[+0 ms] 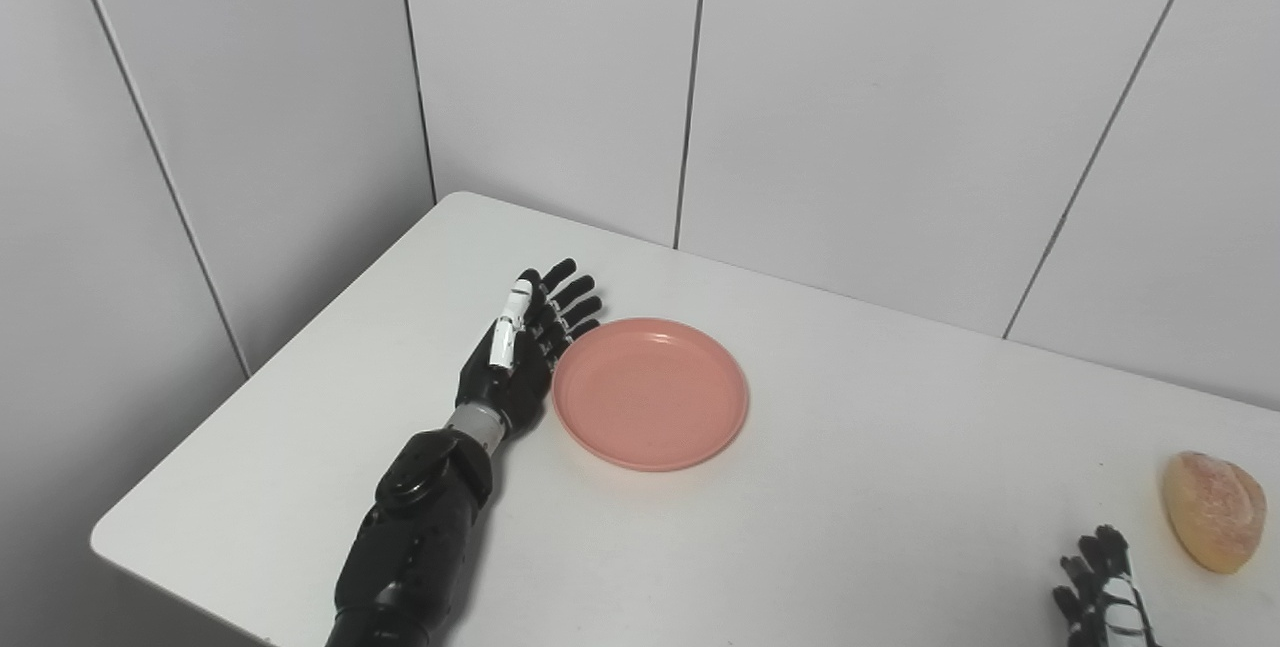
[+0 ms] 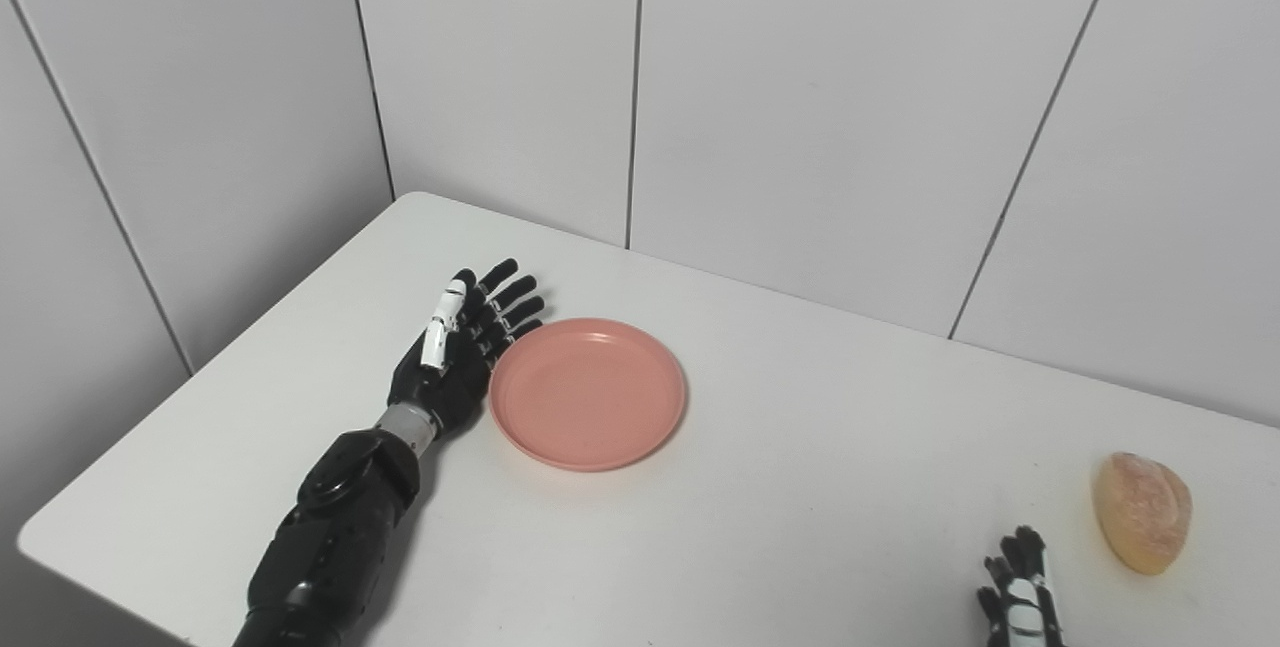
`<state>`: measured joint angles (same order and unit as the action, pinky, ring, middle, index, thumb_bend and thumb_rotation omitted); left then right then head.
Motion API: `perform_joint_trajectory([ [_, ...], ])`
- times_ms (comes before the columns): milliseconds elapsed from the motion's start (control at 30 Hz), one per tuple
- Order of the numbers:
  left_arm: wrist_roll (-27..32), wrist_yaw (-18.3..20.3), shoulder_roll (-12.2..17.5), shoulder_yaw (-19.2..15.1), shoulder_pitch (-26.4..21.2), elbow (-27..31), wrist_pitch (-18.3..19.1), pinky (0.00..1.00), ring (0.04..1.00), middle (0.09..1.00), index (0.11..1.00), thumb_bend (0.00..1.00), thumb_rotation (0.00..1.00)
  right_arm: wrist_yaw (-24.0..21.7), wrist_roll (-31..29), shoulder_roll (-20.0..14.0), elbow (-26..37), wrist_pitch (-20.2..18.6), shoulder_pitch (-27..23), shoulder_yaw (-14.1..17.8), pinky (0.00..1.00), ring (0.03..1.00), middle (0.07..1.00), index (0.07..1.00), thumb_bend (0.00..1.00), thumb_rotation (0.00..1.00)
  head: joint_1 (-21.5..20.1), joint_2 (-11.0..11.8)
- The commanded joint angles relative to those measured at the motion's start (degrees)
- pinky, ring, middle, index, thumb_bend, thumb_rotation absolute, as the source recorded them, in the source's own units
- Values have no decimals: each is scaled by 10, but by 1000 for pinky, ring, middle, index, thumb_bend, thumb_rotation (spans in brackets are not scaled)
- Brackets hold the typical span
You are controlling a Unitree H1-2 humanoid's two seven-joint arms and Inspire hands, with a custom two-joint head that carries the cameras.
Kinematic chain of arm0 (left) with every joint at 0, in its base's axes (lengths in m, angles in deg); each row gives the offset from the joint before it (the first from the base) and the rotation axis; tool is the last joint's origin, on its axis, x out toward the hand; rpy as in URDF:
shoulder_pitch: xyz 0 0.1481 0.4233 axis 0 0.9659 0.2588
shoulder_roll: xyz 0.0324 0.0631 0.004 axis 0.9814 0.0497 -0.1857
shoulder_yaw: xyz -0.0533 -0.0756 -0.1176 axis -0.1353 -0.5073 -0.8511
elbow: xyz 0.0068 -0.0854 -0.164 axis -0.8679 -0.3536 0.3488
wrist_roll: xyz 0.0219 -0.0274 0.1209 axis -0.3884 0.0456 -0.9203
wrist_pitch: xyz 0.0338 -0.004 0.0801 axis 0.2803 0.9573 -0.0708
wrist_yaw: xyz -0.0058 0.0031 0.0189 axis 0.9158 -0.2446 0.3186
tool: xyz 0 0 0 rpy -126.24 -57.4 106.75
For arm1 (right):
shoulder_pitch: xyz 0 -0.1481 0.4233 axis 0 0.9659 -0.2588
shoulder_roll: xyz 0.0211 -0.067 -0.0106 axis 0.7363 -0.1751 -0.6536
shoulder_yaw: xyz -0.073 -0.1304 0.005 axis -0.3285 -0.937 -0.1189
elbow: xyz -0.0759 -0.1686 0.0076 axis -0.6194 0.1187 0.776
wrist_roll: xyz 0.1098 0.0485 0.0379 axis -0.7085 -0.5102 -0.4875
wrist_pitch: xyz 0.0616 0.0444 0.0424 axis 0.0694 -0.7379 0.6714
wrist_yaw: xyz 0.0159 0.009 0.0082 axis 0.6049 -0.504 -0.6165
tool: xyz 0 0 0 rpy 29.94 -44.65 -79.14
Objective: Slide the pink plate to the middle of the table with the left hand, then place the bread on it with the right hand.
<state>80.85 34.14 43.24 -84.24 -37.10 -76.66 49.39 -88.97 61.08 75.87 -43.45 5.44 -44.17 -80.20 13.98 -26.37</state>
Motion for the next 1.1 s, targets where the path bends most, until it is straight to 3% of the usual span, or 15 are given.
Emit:
perform_joint_trajectory([
  [0,-8,-1,-10,13,11,2,31,890,884,890,885,367,1000,1,2,3,11,29,-8,0,1000,1000,1000,1000,204,1000,-7,-5],
  [367,-5,11,-31,36,13,17,54,879,878,881,880,349,1000,7,18,16,4,37,-14,-8,1000,1000,1000,1000,228,1000,-47,-22],
  [800,-10,-1,-90,67,23,80,85,882,880,883,873,361,1000,27,47,33,11,25,-18,-18,997,1000,1000,1000,231,1000,-91,-42],
  [1067,-16,10,-122,90,32,86,70,898,892,897,894,375,1000,40,66,41,18,20,-19,-26,983,996,1000,1000,230,1000,-115,-55],
])
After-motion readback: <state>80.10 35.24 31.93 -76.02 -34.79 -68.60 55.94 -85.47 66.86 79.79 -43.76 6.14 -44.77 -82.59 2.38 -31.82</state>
